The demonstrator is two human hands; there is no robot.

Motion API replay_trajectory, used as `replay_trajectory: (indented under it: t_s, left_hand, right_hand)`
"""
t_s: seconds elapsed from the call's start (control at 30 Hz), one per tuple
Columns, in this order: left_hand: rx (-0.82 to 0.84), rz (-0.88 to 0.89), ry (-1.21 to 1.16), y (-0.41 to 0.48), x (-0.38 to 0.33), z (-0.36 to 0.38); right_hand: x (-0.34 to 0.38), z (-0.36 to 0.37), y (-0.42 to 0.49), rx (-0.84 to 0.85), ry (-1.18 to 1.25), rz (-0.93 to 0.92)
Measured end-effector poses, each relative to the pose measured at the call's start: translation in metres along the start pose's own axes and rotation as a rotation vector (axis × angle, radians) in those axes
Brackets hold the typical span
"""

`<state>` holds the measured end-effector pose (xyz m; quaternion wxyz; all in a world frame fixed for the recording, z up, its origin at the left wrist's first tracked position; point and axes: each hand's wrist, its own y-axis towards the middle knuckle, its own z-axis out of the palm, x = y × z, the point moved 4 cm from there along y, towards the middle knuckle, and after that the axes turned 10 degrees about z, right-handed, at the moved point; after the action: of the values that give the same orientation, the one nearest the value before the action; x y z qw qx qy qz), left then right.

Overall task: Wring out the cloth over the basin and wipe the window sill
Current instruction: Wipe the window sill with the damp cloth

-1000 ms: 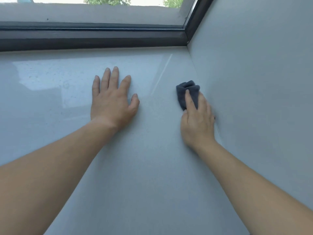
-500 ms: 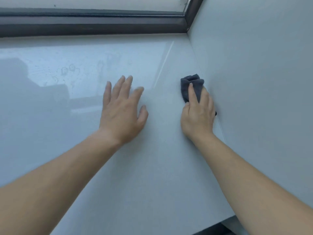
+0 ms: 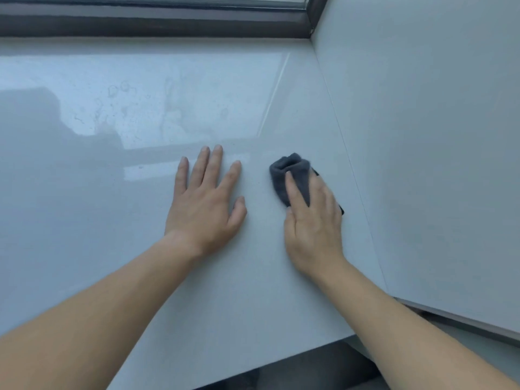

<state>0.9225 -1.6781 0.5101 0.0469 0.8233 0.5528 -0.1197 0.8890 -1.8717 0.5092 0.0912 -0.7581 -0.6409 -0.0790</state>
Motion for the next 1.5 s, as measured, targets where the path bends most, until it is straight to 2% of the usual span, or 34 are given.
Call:
replay_trajectory:
  t_s: [0.07, 0.17, 0.23, 0.33, 0.4, 0.47, 0.6, 0.63, 0.73, 0.83, 0.9, 1.0, 1.07, 1.23, 1.27, 1.4, 1.43, 1.5]
  left_hand:
    - [0.003, -0.005, -0.003, 0.000, 0.001, 0.002]
    - [-0.051, -0.001, -0.122, -0.003, 0.004, 0.000]
    - [-0.133, -0.019, -0.238, -0.008, 0.008, -0.005]
    - [-0.177, -0.026, -0.227, -0.029, 0.000, -0.010]
    - [-0.153, -0.012, -0.214, -0.051, -0.015, -0.008]
    - [-0.097, 0.008, -0.195, -0.070, -0.026, 0.002]
    - [-0.017, 0.019, -0.101, -0.084, -0.029, 0.020]
    - [-0.012, 0.019, -0.085, -0.083, -0.028, 0.022]
    - [0.001, 0.008, -0.064, -0.084, -0.028, 0.023]
    - [0.004, 0.004, -0.058, -0.087, -0.027, 0.023]
    - [-0.003, 0.002, -0.061, -0.089, -0.026, 0.022]
    - [-0.011, -0.004, -0.063, -0.090, -0.025, 0.024]
    - [-0.014, -0.005, -0.061, -0.092, -0.025, 0.026]
    - [-0.016, 0.001, -0.072, -0.096, -0.024, 0.024]
    - [-0.018, 0.011, -0.076, -0.099, -0.026, 0.022]
    - [-0.012, 0.082, -0.065, -0.133, -0.043, 0.016]
    - [-0.002, 0.088, -0.060, -0.144, -0.047, 0.015]
    - [0.024, 0.078, -0.049, -0.163, -0.052, 0.018]
  right_hand:
    - [-0.016, -0.002, 0.007, 0.041, -0.033, -0.058]
    - [-0.039, -0.006, 0.038, -0.007, -0.059, 0.197]
    - [-0.034, -0.007, 0.039, -0.022, -0.034, 0.257]
    - [-0.017, -0.004, -0.005, 0.015, -0.008, 0.111]
    - [-0.014, -0.004, -0.035, 0.088, -0.026, -0.024]
    - [-0.025, -0.003, -0.031, 0.089, -0.056, -0.065]
    - [-0.040, -0.005, 0.020, 0.010, -0.040, 0.264]
    - [-0.036, -0.003, 0.019, -0.005, -0.031, 0.285]
    - [-0.023, 0.001, -0.028, 0.027, -0.004, 0.108]
    - [-0.043, -0.004, -0.074, 0.101, -0.065, -0.044]
    - [-0.061, -0.007, -0.076, 0.099, -0.118, -0.013]
    - [-0.064, -0.007, -0.064, 0.019, -0.075, 0.211]
    - [-0.049, -0.003, -0.070, 0.000, -0.023, 0.273]
    - [-0.051, -0.002, -0.126, 0.121, -0.080, -0.067]
    - [-0.063, -0.002, -0.124, 0.109, -0.095, -0.050]
    - [-0.072, -0.005, -0.119, 0.007, -0.031, 0.226]
    - [-0.066, -0.004, -0.128, 0.002, -0.012, 0.222]
    - [-0.060, -0.002, -0.158, 0.051, 0.007, 0.076]
